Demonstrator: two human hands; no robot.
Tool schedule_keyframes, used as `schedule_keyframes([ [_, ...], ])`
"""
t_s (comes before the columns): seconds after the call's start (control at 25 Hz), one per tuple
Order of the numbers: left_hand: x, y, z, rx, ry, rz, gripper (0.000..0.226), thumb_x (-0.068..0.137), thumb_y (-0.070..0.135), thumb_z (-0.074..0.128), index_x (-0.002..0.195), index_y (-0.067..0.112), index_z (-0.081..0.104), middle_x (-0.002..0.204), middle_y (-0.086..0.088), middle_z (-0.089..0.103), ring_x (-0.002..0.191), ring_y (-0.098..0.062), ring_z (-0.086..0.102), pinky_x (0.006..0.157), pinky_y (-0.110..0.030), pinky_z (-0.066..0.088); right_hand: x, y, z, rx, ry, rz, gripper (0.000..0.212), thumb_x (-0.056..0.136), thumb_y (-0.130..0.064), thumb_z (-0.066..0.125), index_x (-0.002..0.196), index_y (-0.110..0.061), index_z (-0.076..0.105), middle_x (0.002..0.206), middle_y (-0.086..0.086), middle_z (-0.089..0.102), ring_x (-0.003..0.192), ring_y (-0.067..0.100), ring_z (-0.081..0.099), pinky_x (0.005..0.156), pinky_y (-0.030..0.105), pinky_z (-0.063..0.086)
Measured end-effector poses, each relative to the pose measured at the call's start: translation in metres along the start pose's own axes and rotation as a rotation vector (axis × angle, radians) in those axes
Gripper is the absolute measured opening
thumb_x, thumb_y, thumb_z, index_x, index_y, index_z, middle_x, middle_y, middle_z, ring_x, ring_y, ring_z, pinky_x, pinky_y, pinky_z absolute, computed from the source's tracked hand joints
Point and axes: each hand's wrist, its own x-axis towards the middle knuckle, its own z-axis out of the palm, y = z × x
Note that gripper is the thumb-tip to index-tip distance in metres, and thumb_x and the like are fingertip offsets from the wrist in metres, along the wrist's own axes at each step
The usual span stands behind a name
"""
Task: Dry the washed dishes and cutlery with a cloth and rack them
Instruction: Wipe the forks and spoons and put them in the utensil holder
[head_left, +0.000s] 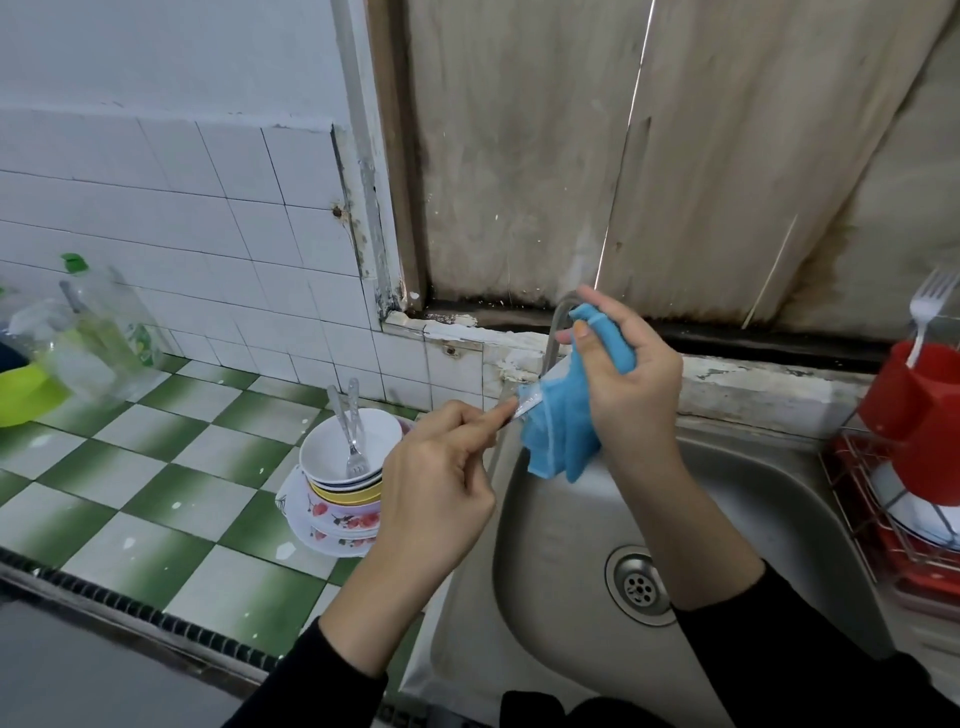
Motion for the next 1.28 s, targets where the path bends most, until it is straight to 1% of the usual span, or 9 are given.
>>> schedule_keyframes([
  [0.2, 0.007, -0.022, -0.011, -0.045, -0.058, 0.069, 0.054, 0.078, 0.008, 0.037, 0.117, 0.022, 0.07, 0.082, 0.008, 0.062, 0.077, -0.012, 0.06, 0.064, -0.025, 0.047, -0.02, 0.002, 0.009, -0.105, -0.175, 0.019, 0.038, 0.087, -0.009, 0.068, 0.108, -0.04, 0.065, 0.099, -0.02, 0.068, 0.087, 0.0, 0.064, 0.077, 0.021, 0.054],
  [0.44, 0.018, -0.042, -0.013, -0.127, -0.177, 0.25, 0.034, 0.087, 0.017, 0.05, 0.112, 0.021, 0.072, 0.081, 0.01, 0.063, 0.076, -0.009, 0.055, 0.065, -0.022, 0.045, -0.02, 0.008, 0.002, -0.141, 0.079, 0.046, 0.033, 0.093, -0.007, 0.058, 0.109, -0.036, 0.065, 0.104, -0.012, 0.067, 0.087, 0.005, 0.063, 0.078, 0.023, 0.054],
  [0.56, 0.029, -0.041, -0.01, -0.151, -0.253, 0.409, 0.03, 0.088, 0.027, 0.057, 0.113, 0.017, 0.072, 0.087, 0.008, 0.07, 0.08, -0.008, 0.052, 0.071, -0.024, 0.045, -0.017, 0.01, -0.016, 0.05, 0.203, 0.241, 0.03, 0.092, -0.003, 0.059, 0.1, -0.03, 0.07, 0.096, -0.005, 0.067, 0.082, 0.011, 0.061, 0.071, 0.025, 0.055],
  [0.68, 0.037, -0.034, -0.003, -0.16, -0.273, 0.565, 0.029, 0.085, 0.012, 0.065, 0.113, 0.01, 0.071, 0.101, 0.001, 0.073, 0.088, -0.007, 0.058, 0.081, -0.017, 0.046, -0.017, 0.008, -0.043, 0.246, 0.293, 0.45, 0.027, 0.092, -0.002, 0.059, 0.103, -0.024, 0.07, 0.094, 0.002, 0.066, 0.07, 0.012, 0.062, 0.059, 0.022, 0.054],
  [0.8, 0.045, -0.015, 0.005, -0.198, -0.211, 0.674, 0.03, 0.083, 0.005, 0.071, 0.113, 0.006, 0.071, 0.111, -0.005, 0.071, 0.098, -0.013, 0.064, 0.09, -0.024, 0.05, -0.019, 0.008, -0.078, 0.261, 0.342, 0.495, 0.025, 0.093, -0.004, 0.059, 0.106, -0.022, 0.069, 0.1, 0.005, 0.065, 0.073, 0.013, 0.061, 0.06, 0.024, 0.055],
  [1.0, 0.069, 0.045, 0.032, -0.267, -0.121, 0.753, 0.034, 0.084, 0.017, 0.072, 0.115, 0.004, 0.069, 0.097, -0.001, 0.074, 0.085, -0.008, 0.067, 0.081, -0.022, 0.053, -0.027, 0.001, -0.137, 0.006, 0.195, 0.393, 0.029, 0.094, -0.005, 0.058, 0.11, -0.027, 0.067, 0.106, 0.006, 0.066, 0.079, 0.014, 0.07, 0.066, 0.027, 0.059],
  [1.12, 0.084, 0.087, 0.062, -0.33, -0.109, 0.698, 0.034, 0.083, 0.013, 0.073, 0.116, 0.006, 0.068, 0.09, 0.001, 0.075, 0.085, -0.004, 0.068, 0.079, -0.024, 0.054, -0.025, -0.001, -0.18, -0.328, 0.126, 0.266, 0.034, 0.092, -0.019, 0.064, 0.12, -0.039, 0.063, 0.108, -0.01, 0.066, 0.094, 0.009, 0.066, 0.086, 0.03, 0.056],
  [1.2, 0.091, 0.114, 0.086, -0.369, -0.145, 0.638, 0.033, 0.083, 0.012, 0.073, 0.116, 0.008, 0.069, 0.089, 0.002, 0.075, 0.087, -0.003, 0.068, 0.08, -0.023, 0.053, -0.023, -0.007, -0.209, -0.492, 0.106, 0.21, 0.039, 0.089, -0.029, 0.066, 0.125, -0.041, 0.059, 0.103, -0.023, 0.059, 0.093, -0.002, 0.058, 0.089, 0.015, 0.048],
  [1.28, 0.097, 0.139, 0.109, -0.421, -0.181, 0.561, 0.033, 0.081, 0.011, 0.073, 0.114, 0.008, 0.07, 0.087, 0.004, 0.074, 0.085, -0.001, 0.067, 0.082, -0.017, 0.052, -0.021, -0.013, -0.236, -0.636, 0.127, 0.109, 0.043, 0.088, -0.029, 0.067, 0.128, -0.039, 0.056, 0.102, -0.011, 0.056, 0.089, -0.004, 0.051, 0.083, 0.0, 0.034],
])
